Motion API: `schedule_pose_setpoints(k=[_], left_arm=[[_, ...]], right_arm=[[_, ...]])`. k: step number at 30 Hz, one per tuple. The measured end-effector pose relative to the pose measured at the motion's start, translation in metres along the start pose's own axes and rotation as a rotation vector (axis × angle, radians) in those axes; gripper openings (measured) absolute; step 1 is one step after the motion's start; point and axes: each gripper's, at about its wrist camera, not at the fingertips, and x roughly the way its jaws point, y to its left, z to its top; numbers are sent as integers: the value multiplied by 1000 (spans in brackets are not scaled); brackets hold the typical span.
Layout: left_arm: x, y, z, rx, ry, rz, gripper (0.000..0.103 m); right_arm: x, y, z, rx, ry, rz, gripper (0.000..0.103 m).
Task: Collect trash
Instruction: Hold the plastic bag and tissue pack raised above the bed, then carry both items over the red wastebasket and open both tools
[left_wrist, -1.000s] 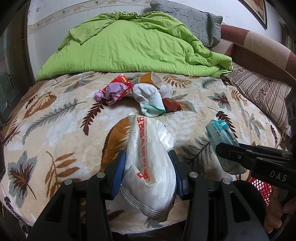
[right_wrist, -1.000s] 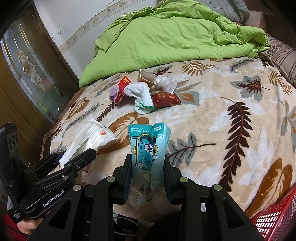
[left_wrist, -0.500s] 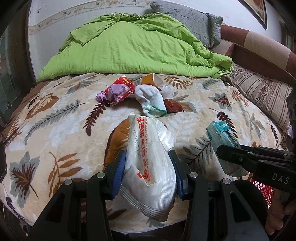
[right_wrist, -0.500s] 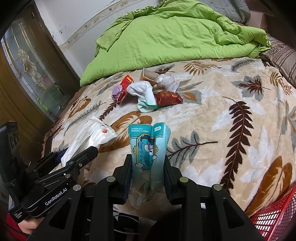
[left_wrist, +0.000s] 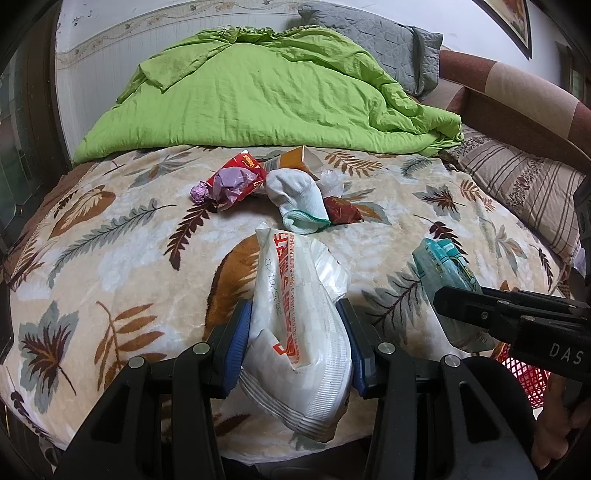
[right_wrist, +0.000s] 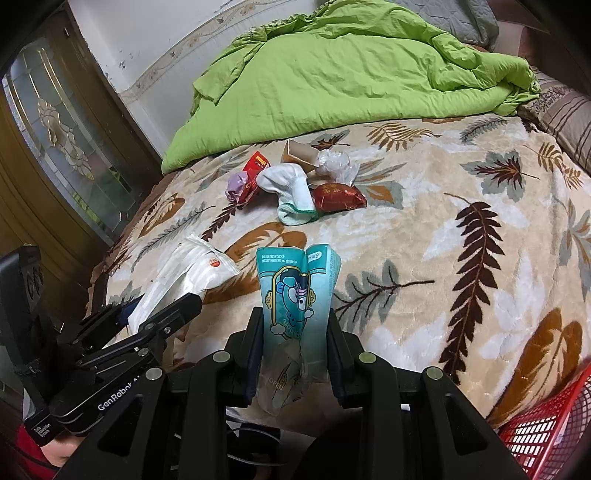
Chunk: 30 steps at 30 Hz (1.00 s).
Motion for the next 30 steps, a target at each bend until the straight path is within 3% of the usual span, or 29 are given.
schedule_pose_setpoints(k=[8,17,22,30], left_arm=[[-5,-13,2,5,0,-41,45],[-5,-47,11,49,24,-175,45],[-2,-95,17,142,47,-275,45],[0,-192,22,278,124,-508,45]], right_arm=[[-19,-8,-2,29,-21,5,33],[-61,-56,-11,154,-59,-26,33],[-100,-102,-28,270,-100,-93,33],[-177,-187,-74,487,-181,-254,33]])
